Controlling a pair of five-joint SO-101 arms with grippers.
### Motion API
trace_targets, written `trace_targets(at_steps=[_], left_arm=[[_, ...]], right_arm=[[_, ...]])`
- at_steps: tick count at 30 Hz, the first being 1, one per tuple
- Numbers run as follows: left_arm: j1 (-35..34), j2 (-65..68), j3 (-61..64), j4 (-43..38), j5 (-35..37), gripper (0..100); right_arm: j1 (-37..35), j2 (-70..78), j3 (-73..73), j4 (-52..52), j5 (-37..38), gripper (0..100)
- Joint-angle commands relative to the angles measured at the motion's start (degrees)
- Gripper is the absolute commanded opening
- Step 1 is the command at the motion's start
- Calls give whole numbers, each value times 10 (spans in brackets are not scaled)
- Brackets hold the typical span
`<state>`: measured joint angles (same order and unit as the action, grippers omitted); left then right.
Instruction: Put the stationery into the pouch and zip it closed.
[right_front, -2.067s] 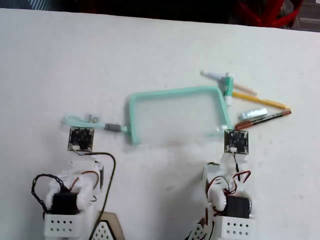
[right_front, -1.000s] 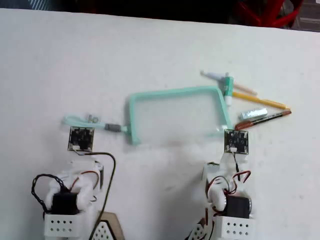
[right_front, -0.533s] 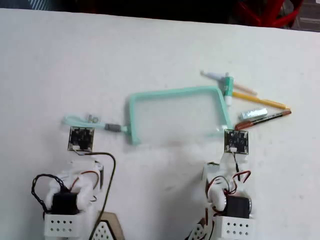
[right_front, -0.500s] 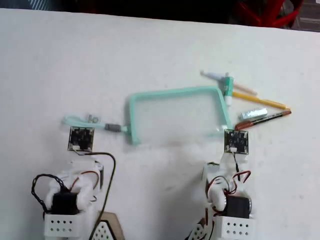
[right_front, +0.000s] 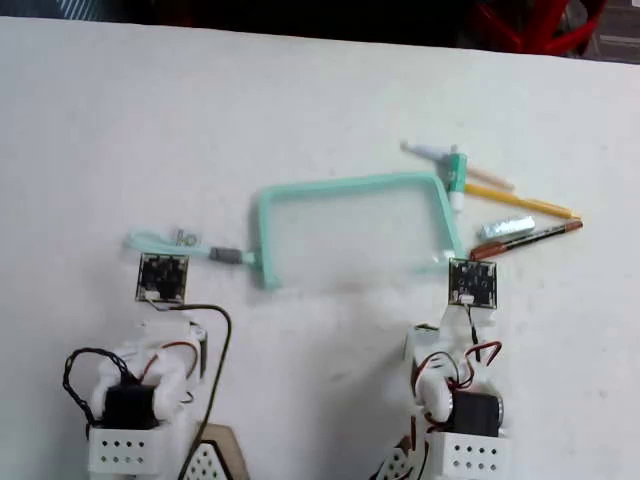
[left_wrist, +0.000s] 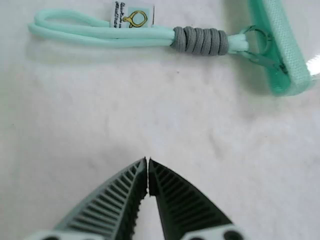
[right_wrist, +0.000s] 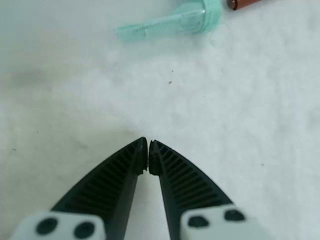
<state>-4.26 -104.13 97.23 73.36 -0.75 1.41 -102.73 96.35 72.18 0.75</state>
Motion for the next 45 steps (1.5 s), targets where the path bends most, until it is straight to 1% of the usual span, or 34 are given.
trace_targets(at_steps=[1, 27, 29, 31, 35, 37, 38, 41, 45], left_arm=[[9, -4, -2, 3, -5, 26], [2, -4, -2, 3, -6, 25], [-29, -5, -2, 3, -7, 26], [-75, -5, -17, 4, -15, 27], [-185, -6, -61, 0, -117, 28], [-218, -6, -62, -17, -154, 28], [-225, -6, -58, -26, -156, 28], [-235, -6, -51, -45, -133, 28], [-235, -6, -49, -40, -128, 28]], right_arm=[[0, -4, 5, 3, -5, 23], [0, -4, 5, 3, -4, 20], [0, -4, 5, 3, -4, 20], [0, -4, 5, 3, -4, 20], [0, -4, 5, 3, -4, 20], [0, -4, 5, 3, -4, 20], [0, -4, 5, 3, -4, 20], [0, -4, 5, 3, -4, 20], [0, -4, 5, 3, -4, 20]])
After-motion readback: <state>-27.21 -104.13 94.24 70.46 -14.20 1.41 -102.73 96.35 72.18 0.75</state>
